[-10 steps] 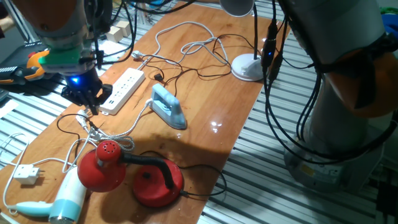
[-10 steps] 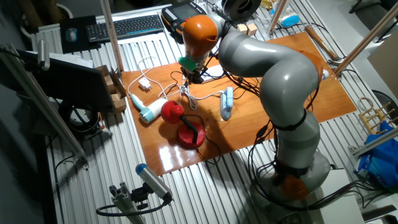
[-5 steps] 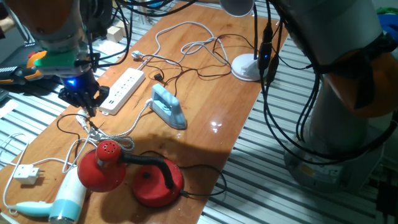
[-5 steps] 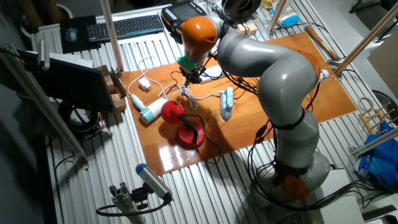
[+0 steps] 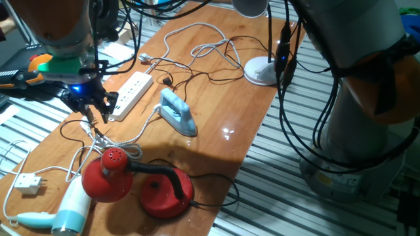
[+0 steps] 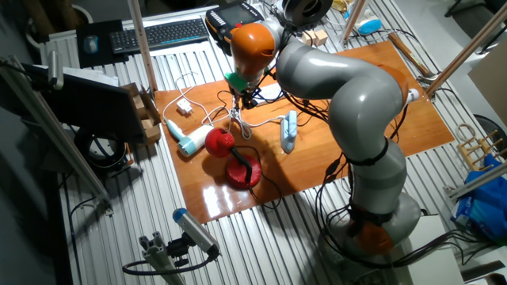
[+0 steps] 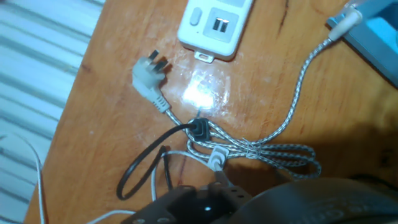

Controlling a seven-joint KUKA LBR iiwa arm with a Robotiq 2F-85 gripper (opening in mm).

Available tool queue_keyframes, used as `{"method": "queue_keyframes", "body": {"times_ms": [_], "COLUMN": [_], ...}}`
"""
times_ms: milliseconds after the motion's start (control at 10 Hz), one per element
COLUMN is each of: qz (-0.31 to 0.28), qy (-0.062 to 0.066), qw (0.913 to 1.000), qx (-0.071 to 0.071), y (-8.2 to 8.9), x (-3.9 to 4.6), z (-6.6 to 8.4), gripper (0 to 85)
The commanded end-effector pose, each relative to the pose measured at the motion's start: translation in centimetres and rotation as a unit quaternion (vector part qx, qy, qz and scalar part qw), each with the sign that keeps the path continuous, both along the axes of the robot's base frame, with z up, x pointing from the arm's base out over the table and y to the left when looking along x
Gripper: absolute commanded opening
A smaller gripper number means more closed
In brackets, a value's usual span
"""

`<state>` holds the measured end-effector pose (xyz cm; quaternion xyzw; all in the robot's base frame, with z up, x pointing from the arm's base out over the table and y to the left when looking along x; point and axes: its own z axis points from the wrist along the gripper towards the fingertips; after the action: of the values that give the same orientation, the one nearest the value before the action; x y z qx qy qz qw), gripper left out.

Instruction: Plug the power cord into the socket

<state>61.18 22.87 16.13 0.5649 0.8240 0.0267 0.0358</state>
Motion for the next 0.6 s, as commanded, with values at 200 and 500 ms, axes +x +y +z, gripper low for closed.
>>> {"method": "queue_keyframes", "body": {"times_ms": [200,500], "qz": [-0.048,-0.087], "qy": [-0.002,-0.004], "qw": [0.9988,0.9962], "qx": [-0.001,0.001], "y": [0.00,0.02], "x": [0.13,0.17], "z": [-0.36,-0.61], "gripper": [51.0,51.0]}}
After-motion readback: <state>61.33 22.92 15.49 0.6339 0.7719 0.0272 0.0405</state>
